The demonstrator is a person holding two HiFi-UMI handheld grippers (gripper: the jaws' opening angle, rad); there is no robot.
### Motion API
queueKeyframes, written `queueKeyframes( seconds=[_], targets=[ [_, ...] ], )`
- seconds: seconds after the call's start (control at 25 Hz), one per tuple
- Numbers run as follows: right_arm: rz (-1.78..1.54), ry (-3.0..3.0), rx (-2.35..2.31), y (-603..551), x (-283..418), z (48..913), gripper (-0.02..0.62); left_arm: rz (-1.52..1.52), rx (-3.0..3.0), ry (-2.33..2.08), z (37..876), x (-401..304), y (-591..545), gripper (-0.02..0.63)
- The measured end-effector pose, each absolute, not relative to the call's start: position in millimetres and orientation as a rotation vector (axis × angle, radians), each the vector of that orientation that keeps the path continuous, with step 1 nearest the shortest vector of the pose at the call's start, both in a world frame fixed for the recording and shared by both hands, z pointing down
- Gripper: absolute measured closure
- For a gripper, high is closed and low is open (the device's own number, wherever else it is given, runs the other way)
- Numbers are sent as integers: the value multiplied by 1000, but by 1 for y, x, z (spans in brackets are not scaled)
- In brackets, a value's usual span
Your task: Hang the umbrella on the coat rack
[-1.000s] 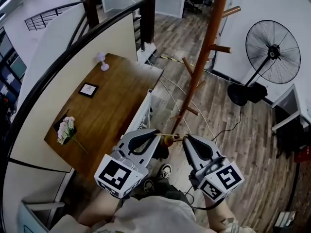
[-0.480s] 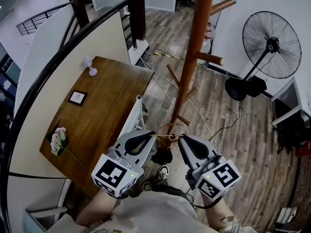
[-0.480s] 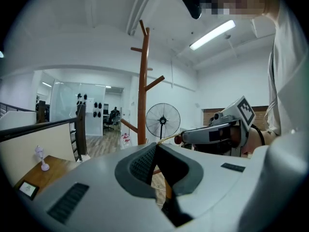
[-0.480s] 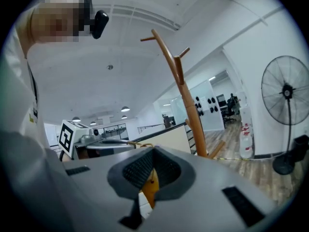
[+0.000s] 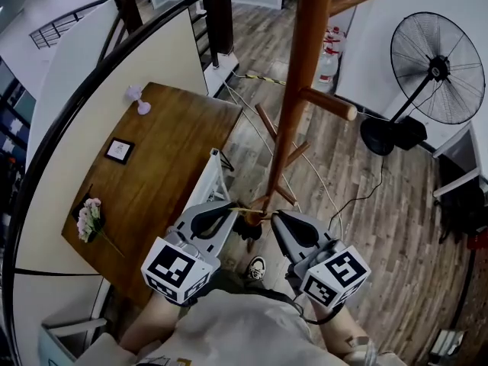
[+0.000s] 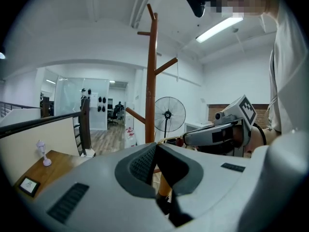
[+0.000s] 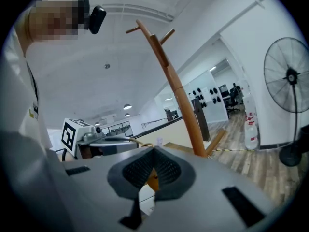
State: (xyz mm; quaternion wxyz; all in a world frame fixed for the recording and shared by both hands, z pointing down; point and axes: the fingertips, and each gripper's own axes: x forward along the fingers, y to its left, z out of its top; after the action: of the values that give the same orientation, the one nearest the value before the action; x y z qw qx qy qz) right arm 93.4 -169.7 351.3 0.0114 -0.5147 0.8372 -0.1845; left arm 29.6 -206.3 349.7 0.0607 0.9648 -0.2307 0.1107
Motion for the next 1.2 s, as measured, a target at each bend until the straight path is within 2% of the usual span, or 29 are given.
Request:
queueKeyframes(
  seconds=[0.56, 1.2],
  targets=[
    [-678, 2504, -1764, -190, 94, 383, 591, 409, 2889, -537, 384, 32, -232, 603],
    [-786, 2334, -1918, -199, 86, 501, 591, 430, 2725, -334, 507, 30, -253, 603]
  ],
)
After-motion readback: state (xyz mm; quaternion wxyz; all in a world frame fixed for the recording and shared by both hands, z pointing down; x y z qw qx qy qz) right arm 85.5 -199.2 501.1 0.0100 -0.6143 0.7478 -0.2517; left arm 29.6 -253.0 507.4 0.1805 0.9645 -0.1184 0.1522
